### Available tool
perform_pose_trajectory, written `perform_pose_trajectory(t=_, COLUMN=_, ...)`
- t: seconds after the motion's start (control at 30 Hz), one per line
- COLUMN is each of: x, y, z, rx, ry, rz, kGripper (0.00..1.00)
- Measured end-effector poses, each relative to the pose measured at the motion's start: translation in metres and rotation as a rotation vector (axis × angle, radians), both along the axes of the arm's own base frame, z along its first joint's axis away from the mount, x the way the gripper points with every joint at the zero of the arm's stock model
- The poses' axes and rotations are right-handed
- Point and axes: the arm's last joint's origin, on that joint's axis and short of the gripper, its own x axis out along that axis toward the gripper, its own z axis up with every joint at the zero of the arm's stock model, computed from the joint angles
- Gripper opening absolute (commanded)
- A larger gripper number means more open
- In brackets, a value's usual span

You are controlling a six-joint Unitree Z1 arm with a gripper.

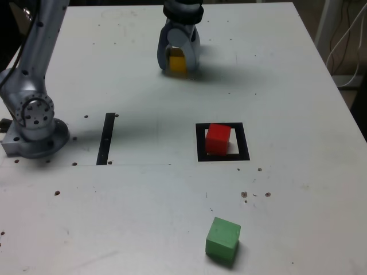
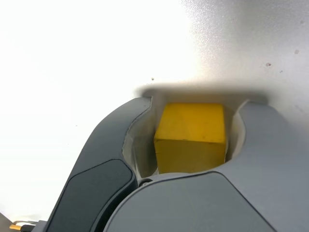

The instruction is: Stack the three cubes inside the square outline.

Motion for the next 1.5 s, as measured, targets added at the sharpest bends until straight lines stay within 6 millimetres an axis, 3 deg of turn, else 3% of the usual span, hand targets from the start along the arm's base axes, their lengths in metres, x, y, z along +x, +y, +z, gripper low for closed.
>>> perform_pose_trajectory(t=0.37, x=0.001, y=-0.001, z=0.001, rx=-0.028, ry=-0.031, rz=-0.010, kGripper=0.08)
perform_pose_trajectory(t=0.5, x=0.001, y=-0.002, z=0.004, rx=-0.024, ry=-0.047, rz=-0.011, kGripper=0.02)
perform_pose_trajectory(t=0.67, x=-0.003, y=-0.013, z=0.024, rx=-0.006, ry=-0.091, rz=-0.001, kGripper=0.00)
perform_pose_trajectory(t=0.8, x=0.001, y=-0.049, z=0.052, rx=0.032, ry=-0.107, rz=0.007, kGripper=0.00)
perform_pose_trajectory(t=1.03, x=0.012, y=-0.127, z=0.102, rx=0.092, ry=-0.133, rz=-0.031, kGripper=0.00)
perform_pose_trajectory(t=1.3, x=0.025, y=-0.203, z=0.116, rx=0.082, ry=-0.130, rz=-0.113, kGripper=0.00)
perform_pose_trajectory(t=1.5, x=0.029, y=-0.241, z=0.122, rx=0.079, ry=-0.147, rz=-0.145, kGripper=0.00)
